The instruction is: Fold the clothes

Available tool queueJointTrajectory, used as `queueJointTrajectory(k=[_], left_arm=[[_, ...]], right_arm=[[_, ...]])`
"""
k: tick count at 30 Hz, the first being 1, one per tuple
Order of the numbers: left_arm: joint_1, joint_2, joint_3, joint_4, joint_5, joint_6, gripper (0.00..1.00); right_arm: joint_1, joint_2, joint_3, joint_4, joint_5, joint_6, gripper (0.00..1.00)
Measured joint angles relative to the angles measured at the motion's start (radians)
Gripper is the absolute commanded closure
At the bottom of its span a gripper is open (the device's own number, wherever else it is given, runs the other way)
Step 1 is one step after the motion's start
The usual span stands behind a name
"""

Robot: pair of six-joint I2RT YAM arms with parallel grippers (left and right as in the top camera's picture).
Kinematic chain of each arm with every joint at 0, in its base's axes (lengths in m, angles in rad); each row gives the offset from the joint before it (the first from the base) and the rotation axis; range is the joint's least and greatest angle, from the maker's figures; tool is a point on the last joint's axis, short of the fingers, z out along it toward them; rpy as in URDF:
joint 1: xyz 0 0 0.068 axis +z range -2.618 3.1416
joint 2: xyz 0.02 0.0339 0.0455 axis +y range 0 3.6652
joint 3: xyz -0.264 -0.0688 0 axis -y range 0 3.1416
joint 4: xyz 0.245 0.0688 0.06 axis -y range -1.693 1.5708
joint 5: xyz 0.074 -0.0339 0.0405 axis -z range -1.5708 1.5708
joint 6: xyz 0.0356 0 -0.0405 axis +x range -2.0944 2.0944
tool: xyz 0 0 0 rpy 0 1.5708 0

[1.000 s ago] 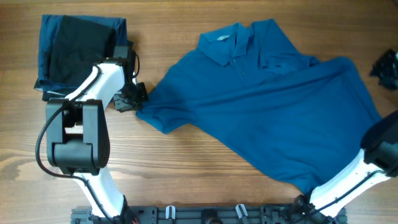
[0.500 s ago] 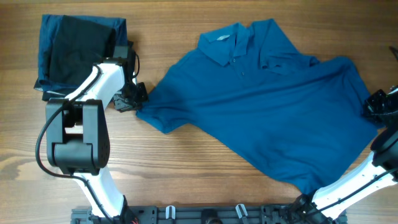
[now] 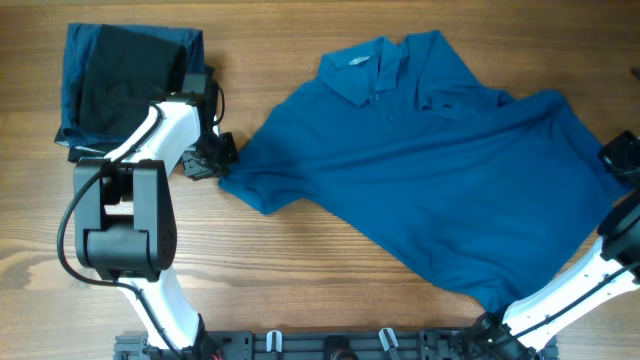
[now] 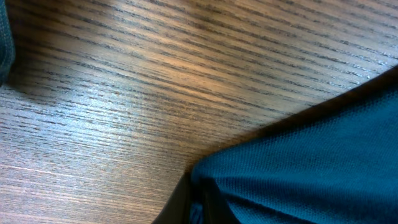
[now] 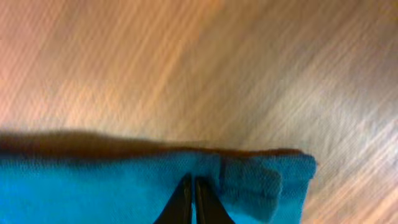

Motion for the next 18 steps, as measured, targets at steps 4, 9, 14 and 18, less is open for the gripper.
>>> queueJointTrajectory(k=[4,9,14,18], left_arm=[[0.0,0.0,0.0,0.0,0.0,0.0,0.96],[-0.001,0.0,-0.001,0.014,0.008,0.0,0.96],[-0.001,0.0,-0.001,0.023,0.023,0.0,0.96],[-0.001,0.0,-0.001,0.024,0.023,0.0,0.95]], right_arm=[[0.0,0.023,0.016,0.104,0.01,-0.019,0.96],[0.0,0.061,0.051,0.204,0.006,-0.038,0.96],[0.0,0.076,0.056,0.27,-0.012,-0.079,0.89],[-0.007,0.089,0.104,0.23,-0.083,-0.094,0.83]])
